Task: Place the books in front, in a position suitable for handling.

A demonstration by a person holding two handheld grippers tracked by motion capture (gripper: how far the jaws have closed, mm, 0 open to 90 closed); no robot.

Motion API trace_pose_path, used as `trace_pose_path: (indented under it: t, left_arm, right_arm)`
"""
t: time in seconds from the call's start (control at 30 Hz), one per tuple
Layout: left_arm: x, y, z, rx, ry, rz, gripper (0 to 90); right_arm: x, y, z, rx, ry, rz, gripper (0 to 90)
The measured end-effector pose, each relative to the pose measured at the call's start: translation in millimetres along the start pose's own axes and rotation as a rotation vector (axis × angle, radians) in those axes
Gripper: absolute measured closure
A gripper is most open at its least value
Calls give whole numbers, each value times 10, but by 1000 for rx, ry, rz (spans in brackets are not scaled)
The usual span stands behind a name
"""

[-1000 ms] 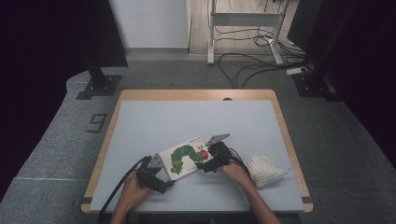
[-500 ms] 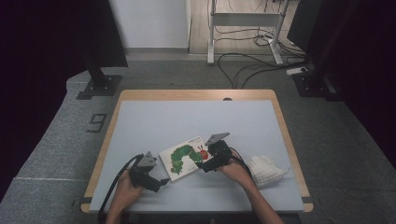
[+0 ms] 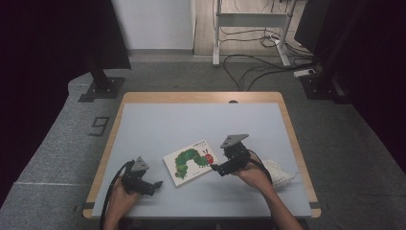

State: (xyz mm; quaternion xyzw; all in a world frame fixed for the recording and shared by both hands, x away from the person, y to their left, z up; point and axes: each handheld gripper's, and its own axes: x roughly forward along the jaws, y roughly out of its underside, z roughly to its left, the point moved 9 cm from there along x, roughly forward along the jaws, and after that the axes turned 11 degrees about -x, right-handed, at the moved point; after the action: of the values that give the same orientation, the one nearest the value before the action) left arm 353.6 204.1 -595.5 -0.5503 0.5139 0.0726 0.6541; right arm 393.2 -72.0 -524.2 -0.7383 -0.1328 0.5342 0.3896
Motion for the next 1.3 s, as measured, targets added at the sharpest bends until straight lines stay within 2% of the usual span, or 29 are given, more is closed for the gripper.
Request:
trace_pose_path:
  t: [0.53,0.83,0.93,1.1,1.3]
  left_arm:
    - [3,4,-1,-2,-1,-3,0]
    - [3,4,-1,-1,-2,-3,0]
    - [3,4,-1,-1,-2,-3,0]
    - [3,4,-2,-2,-2,-3,0]
    - [3,4,-2,-1,-2,-3,0]
  right_arm:
    - [-565,318,-207,9,113,2,79]
    - [-864,594,-307,54,174,20,86]
    - [-953,687,-319,67,181,25,88]
    - [-1066,820,-341,88,205,22,79]
    - [-1081,1016,-327,107,213,38,77]
